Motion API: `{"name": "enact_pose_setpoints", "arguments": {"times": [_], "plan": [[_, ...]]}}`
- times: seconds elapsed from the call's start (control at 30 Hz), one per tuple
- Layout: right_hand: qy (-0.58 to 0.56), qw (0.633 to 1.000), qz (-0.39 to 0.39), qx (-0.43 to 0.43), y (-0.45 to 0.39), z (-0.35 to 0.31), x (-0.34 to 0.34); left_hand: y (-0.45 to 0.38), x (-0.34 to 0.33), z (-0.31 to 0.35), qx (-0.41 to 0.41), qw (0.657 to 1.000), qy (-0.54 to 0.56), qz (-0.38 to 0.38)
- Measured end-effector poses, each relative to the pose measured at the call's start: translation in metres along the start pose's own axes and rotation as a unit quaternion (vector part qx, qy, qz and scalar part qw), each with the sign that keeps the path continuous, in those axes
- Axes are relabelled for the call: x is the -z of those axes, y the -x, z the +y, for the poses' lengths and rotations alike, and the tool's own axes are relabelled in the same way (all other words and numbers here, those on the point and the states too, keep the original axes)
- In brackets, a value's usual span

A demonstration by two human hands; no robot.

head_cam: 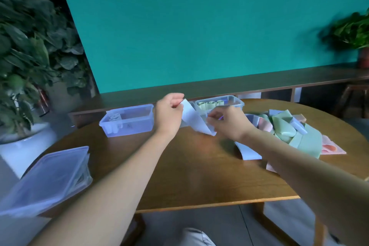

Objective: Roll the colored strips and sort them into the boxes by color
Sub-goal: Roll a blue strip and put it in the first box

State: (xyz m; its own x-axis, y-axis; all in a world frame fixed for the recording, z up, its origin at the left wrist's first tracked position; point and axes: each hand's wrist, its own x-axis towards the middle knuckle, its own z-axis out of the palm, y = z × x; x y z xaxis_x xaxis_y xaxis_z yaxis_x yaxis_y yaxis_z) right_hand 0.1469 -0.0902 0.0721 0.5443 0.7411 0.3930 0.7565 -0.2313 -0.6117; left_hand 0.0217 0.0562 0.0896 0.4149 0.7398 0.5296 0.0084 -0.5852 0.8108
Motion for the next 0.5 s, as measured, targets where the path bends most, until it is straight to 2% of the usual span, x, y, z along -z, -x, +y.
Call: {"name": "enact_pose_setpoints", "arguments": {"times": [0.2, 0.5], "plan": [[-0.047, 0.994, 0.038, 0.091, -0.014, -0.072, -0.014, 0.008, 0.066, 0.022, -0.039, 0.999, -0.018, 0.000], [-0.174, 0.971, 0.026, 0.160, -0.009, -0.140, -0.031, 0.034, 0.138, 0.047, -0.046, 0.998, -0.049, 0.010]]}}
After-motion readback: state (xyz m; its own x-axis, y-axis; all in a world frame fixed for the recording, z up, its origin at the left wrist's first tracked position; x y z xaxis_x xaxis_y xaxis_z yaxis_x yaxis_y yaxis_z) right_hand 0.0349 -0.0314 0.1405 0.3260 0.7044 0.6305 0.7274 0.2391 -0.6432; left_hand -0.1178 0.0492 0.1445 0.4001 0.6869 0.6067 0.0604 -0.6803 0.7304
